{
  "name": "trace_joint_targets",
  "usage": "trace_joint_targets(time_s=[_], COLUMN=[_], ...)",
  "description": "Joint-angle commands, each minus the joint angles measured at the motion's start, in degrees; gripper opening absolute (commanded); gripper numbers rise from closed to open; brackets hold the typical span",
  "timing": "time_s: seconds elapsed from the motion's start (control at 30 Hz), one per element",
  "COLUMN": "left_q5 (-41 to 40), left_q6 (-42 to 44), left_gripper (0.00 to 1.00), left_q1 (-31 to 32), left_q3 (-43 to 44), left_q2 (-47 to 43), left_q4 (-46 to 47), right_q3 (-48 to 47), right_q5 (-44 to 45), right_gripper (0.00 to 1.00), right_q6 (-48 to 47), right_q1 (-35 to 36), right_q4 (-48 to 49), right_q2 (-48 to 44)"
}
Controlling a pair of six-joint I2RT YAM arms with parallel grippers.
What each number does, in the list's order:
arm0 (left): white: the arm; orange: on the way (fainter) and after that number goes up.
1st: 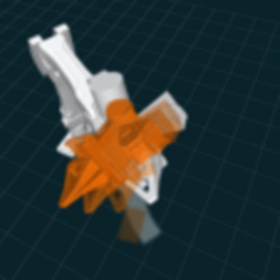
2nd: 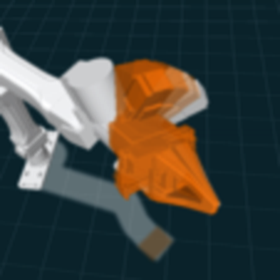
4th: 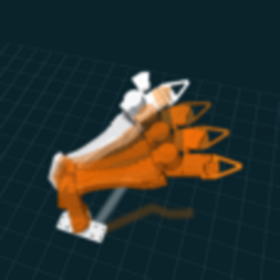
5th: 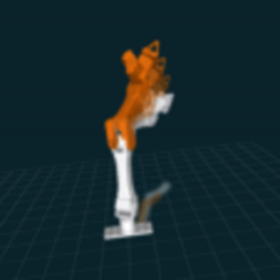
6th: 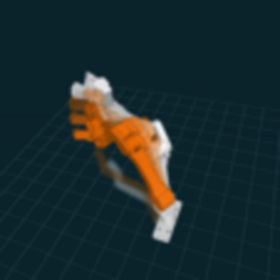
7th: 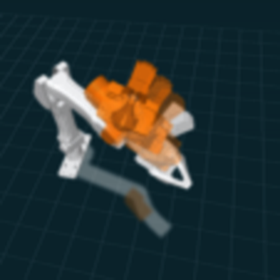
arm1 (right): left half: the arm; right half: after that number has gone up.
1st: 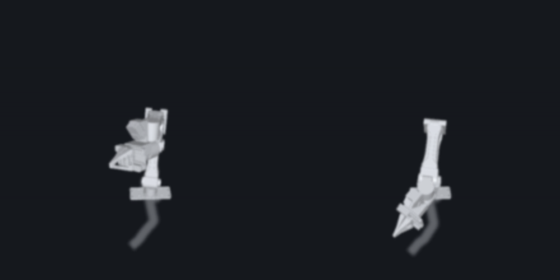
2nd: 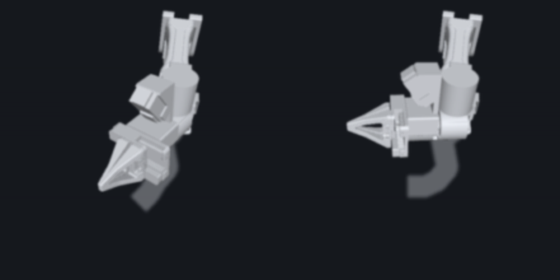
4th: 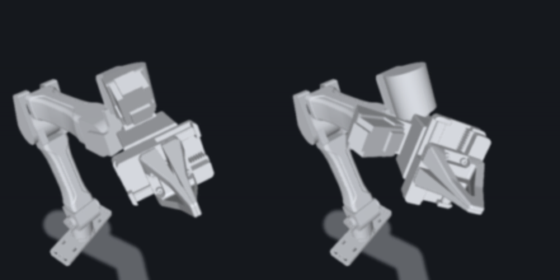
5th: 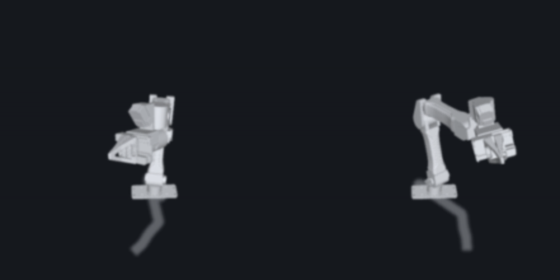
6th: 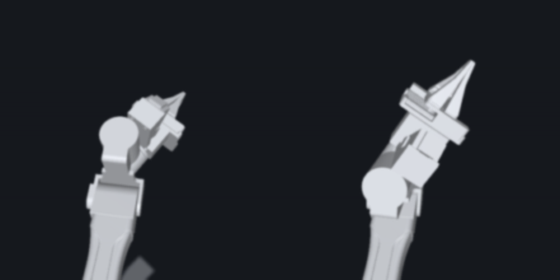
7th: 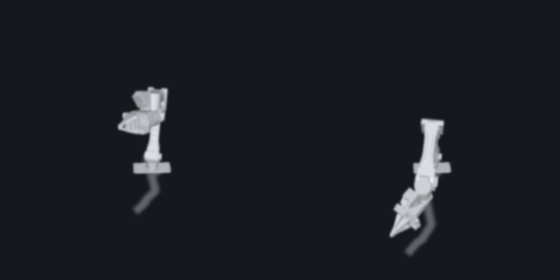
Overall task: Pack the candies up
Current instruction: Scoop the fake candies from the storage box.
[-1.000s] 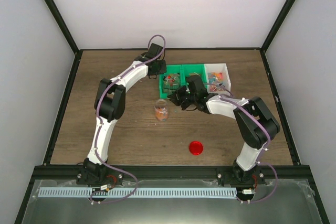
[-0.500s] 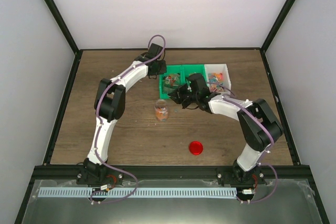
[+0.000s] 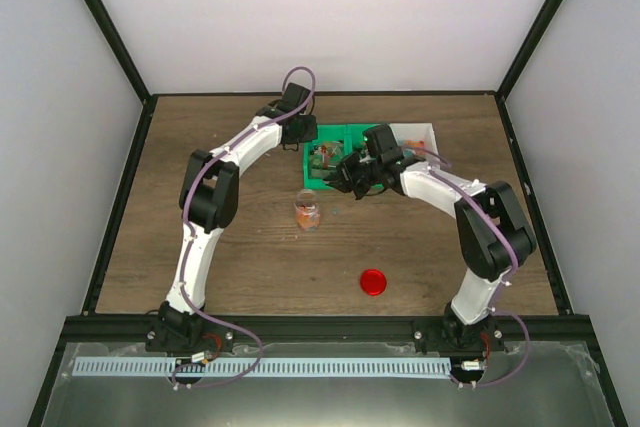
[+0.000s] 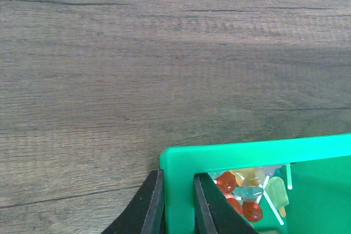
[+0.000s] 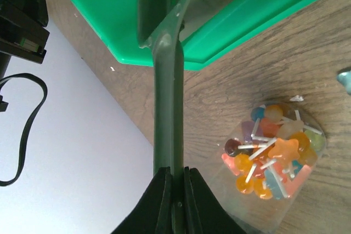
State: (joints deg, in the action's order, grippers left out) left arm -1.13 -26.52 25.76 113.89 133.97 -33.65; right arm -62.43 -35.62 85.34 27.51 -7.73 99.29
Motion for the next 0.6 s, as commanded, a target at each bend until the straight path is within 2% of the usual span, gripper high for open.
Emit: trace_joint_targets(time_s=[0.0,0.1,0.17,0.4,0.57], left_q5=[4.2,3.8,3.6,4.0,4.2], left_q6=[-1.0,-0.9,-0.8,-0.7,-0.5], left_gripper=[0.04,0.04,0.04,0.04,0.04], left_q1=[0.7,0.7,0.6,0.5,0.4], left_q3=[-3.4,-3.5,-3.4,-3.0,-3.2], left_q2=[4.4,4.6,4.7,5.1,5.5], left_q4=[-9.4,-9.6,-9.6,-9.7,-9.8], right_q3=[-9.1,-15.4,-17.1,-16.6,-13.8], right_q5=[-0.6,1.0,1.1,1.2,-0.3], right_gripper=[0.01,0.01,0.01,0.01,0.01], right_q6=[-6.9,-8.6,-8.5,-7.1,-7.4], right_q1=[0.2,0.3,0.6,1.4,0.5], right_q4=[-18.7,-27.7,-29.7,-31.2,-26.5], right_q2=[2.1,4.7,5.2,4.8,7.9])
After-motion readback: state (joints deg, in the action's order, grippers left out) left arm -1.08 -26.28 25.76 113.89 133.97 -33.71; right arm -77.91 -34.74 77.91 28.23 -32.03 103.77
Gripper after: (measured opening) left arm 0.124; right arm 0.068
